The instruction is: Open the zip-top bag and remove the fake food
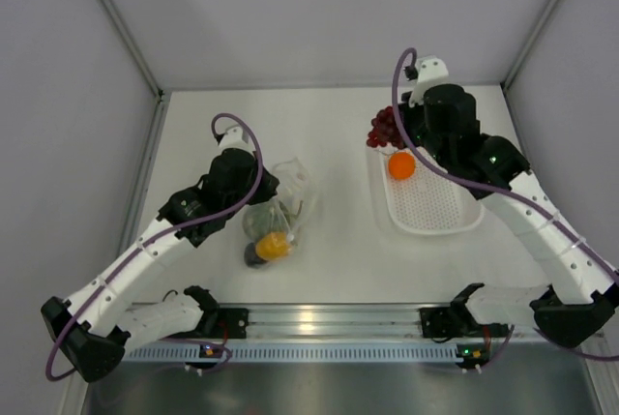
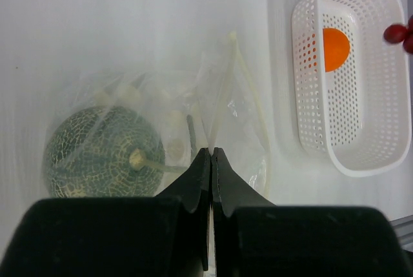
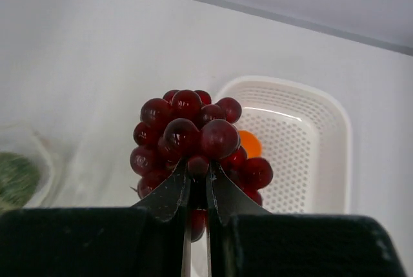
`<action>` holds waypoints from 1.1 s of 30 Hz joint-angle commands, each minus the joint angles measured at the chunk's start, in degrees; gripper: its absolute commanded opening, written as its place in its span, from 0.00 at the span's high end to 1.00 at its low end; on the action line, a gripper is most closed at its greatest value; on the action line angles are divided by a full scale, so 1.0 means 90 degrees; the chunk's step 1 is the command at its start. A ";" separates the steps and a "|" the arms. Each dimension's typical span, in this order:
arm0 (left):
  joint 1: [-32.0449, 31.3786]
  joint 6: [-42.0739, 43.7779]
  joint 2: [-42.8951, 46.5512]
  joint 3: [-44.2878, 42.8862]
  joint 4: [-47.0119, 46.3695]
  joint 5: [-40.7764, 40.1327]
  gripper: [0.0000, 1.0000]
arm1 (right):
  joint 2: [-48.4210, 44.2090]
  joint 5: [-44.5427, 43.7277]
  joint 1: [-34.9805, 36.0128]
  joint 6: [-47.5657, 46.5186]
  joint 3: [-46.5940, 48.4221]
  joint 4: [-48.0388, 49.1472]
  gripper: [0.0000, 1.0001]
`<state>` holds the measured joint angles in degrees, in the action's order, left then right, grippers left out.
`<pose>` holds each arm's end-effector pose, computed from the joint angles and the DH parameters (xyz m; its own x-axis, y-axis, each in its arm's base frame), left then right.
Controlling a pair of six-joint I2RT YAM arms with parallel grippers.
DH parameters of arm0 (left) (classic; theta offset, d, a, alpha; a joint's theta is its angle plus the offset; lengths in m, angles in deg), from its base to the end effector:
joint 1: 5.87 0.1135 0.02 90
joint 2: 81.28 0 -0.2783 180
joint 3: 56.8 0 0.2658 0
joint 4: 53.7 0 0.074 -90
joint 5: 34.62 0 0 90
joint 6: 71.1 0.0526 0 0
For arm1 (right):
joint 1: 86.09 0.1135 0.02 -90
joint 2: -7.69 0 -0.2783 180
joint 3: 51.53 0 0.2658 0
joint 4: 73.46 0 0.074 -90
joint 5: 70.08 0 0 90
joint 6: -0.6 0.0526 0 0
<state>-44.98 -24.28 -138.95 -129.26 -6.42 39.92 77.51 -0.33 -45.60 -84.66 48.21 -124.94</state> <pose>0.1899 -0.1363 0.3495 -0.6006 -0.3617 -0.7131 0.0309 0.8806 -0.4728 0.2165 0.1609 0.4620 -0.3086 -0.1616 -0.9374 -0.3400 0.9391 -0.0499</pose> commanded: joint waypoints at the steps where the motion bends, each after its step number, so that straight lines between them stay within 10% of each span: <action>1: 0.0000 0.0003 -0.0028 -0.0195 -0.0298 0.0038 1.00 | -0.0053 -0.0524 -0.0796 0.0294 0.0074 -0.0144 1.00; 11: 0.0000 -0.0036 -0.0076 -0.0507 -0.0308 0.0195 1.00 | 0.1479 0.0335 -0.3256 0.0587 -0.0258 0.0237 1.00; 19: 0.0000 0.0003 -0.0145 -0.0732 -0.0308 0.0292 1.00 | 0.2641 0.1067 -0.3747 0.0783 -0.0570 0.0638 0.95; 26: 0.0000 0.0022 -0.0242 -0.0878 -0.0318 0.0488 1.00 | 0.2634 0.1156 -0.3786 0.0881 -0.0492 0.0521 0.28; 31: 0.0000 -0.0017 -0.0370 -0.0957 -0.0347 0.0546 1.00 | 0.1853 0.1837 -0.3310 0.0675 -0.0549 0.0646 0.08; 33: 0.0000 -0.0075 -0.0447 -0.0928 -0.0445 0.0595 1.00 | 0.1219 0.3814 -0.3171 0.1122 -0.1036 0.1687 0.01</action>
<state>-44.98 -24.45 -142.47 -135.23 -6.44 44.27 98.19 16.23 -77.21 -77.10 40.78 -120.72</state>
